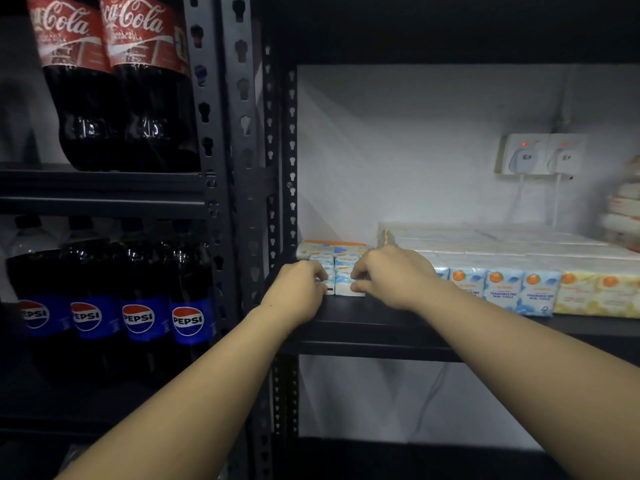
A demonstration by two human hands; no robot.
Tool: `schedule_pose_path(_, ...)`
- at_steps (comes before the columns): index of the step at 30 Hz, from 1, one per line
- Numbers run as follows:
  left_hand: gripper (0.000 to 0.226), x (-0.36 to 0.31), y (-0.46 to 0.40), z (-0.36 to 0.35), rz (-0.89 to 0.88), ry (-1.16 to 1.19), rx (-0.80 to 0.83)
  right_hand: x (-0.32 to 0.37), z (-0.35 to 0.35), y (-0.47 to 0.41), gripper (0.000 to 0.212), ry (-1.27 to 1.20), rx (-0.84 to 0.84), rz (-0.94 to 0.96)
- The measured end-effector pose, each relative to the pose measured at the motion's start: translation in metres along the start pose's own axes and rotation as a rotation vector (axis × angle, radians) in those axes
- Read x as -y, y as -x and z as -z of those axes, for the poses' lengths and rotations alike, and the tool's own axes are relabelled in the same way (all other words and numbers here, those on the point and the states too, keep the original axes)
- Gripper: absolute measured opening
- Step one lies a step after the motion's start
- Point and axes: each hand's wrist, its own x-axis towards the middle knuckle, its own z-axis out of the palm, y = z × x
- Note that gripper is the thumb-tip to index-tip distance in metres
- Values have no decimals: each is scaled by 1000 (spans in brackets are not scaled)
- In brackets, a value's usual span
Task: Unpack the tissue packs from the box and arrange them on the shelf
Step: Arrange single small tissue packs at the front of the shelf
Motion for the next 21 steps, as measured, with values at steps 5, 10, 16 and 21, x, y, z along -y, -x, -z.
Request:
schedule_pose_path(5, 36, -3, 10, 2, -73, -21, -41, -3, 3, 7, 35, -46, -33, 38)
schedule_pose_path(10, 48, -7, 33, 6, -171, -13, -84, -14, 5, 34, 40, -58, -168, 92)
schedule_pose_path(16, 62, -20, 46, -1, -247, -36, -77, -34, -2, 79, 56, -163, -268, 36)
schedule_pose_path(21, 66, -46, 57, -13, -274, -49, -68, -55, -3, 113, 62, -244, -291, -35)
